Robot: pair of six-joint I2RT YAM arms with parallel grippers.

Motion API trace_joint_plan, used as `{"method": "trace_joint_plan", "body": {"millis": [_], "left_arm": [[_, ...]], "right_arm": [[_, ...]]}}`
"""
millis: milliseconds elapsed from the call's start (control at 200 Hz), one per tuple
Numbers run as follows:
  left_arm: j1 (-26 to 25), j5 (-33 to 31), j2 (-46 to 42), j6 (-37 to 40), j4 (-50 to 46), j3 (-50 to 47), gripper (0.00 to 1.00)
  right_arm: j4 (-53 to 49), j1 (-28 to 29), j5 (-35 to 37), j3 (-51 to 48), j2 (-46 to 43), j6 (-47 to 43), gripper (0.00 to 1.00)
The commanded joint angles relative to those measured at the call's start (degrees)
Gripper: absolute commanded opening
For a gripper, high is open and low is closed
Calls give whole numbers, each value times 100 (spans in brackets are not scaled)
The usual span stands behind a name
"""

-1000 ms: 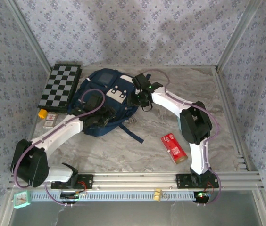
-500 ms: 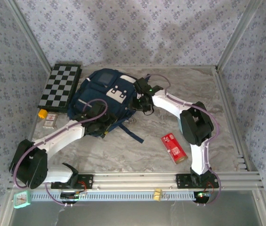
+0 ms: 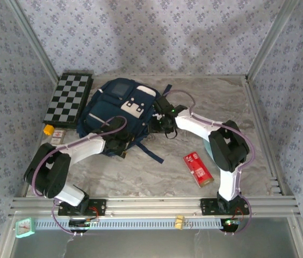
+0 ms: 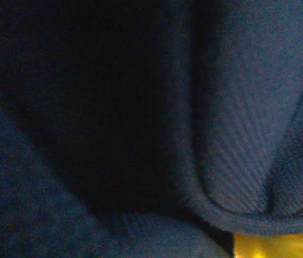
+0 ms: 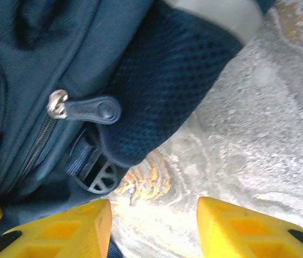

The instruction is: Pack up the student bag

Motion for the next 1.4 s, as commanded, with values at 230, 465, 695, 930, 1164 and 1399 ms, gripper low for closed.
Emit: {"method": "trace_joint_plan", "body": {"millis": [230,465,695,930,1164,1399], "left_arm": [[299,-285,47,-9,-425,559,17],[354,-315,-457,97,-553,752,0],[365,-100,-786,276,-556,897,0],[359,-24,-956,352,-582,915,0],[364,-3,-1102,359,-560,805,0],[374,30,-1082,421,-588,846,0]], "right_arm": [[241,465,599,-344,-173,-658,53],[846,639,464,-609,-326,-1088,58],[809,885,726,-138,-20,-1220,65],[239,823,1304,455,292,-933,69],[63,591,1513,519,367,-1053,70],[-35,304,1681,549,281,-998,70]]}}
